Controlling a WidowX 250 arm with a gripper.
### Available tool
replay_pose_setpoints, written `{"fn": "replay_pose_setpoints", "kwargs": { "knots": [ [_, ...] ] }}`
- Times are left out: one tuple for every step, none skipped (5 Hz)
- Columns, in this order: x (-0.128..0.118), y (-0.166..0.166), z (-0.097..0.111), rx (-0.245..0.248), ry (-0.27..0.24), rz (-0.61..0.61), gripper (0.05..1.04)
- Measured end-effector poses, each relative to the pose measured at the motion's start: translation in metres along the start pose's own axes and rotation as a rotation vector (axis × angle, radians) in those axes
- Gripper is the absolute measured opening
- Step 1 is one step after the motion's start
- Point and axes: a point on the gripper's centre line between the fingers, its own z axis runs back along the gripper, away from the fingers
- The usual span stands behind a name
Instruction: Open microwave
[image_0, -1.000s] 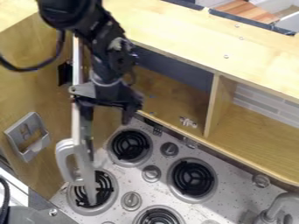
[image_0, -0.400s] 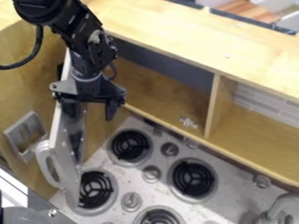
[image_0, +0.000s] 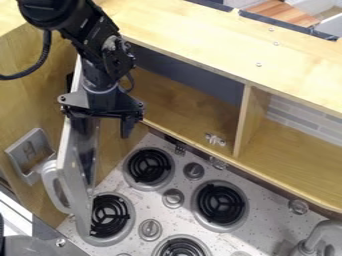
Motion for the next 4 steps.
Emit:
{"fn": "replay_pose_setpoints", "kwargs": {
  "knots": [
    [0.002, 0.007, 0.004, 0.013, -0.015, 0.005, 1.0],
    [0.003, 0.009, 0.006, 0.013, -0.023, 0.013, 0.999],
    [0.002, -0.001, 0.006, -0.01, -0.031, -0.005, 0.999],
    [-0.003, -0.03, 0.012, -0.055, -0.045, -0.09, 1.0]
  ]
}}
